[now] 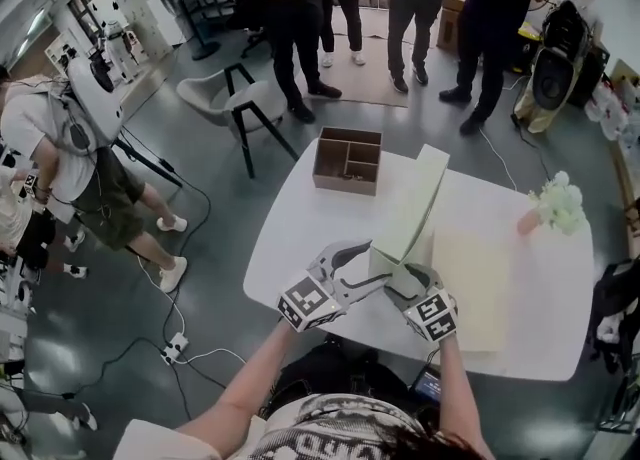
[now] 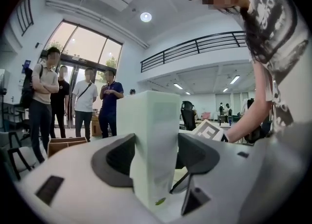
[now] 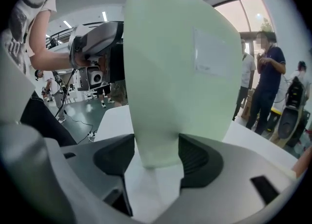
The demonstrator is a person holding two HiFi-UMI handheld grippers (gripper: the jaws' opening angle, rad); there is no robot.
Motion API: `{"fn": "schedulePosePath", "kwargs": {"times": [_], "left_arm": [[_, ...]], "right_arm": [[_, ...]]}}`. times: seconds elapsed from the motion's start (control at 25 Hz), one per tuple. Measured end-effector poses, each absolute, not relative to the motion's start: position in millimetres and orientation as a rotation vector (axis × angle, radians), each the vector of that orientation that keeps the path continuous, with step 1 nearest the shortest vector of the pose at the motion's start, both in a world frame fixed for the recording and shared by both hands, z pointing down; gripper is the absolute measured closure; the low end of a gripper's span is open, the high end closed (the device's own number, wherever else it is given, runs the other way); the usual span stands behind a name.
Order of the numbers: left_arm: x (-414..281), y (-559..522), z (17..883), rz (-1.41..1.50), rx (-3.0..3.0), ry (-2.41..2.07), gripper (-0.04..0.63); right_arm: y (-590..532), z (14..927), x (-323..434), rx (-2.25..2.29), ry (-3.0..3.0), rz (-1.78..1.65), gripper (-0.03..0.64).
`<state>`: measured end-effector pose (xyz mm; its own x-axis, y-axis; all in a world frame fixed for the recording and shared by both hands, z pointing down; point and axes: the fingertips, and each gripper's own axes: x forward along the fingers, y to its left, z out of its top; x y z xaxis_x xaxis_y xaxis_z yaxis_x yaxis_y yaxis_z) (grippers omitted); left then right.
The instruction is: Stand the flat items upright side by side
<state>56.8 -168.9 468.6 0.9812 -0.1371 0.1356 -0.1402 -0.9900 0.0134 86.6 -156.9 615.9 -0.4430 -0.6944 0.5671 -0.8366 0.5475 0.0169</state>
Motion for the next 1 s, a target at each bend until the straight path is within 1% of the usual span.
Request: {"fn": "schedulePosePath", "kwargs": {"times": [0.12,0.56,0.8,1.0], "left_arm": [[68.9,-177.4,467.6,0.176,3.100,-0.224,0.314],[97.2,-200.5,466.5,0.130,3.096,-0.163,0.321],[94.6,-202.2,465.7,0.127,3.091,-0.079,0.321],[79.8,-200.0,462.8,0.132,3.075,-0.044,0.321]], "right_arm": [[-165.4,618.4,96.0,1.247,-2.221,0.356,0.347],[-187.7,621.3,122.7,1.346,-2.115,0.430,0.348],[-174.9,615.3,126.1,1.551,-2.111,0.545,0.350],[-141.1,602.6,140.0,1.794,-2.055,0.666,0.348]]}}
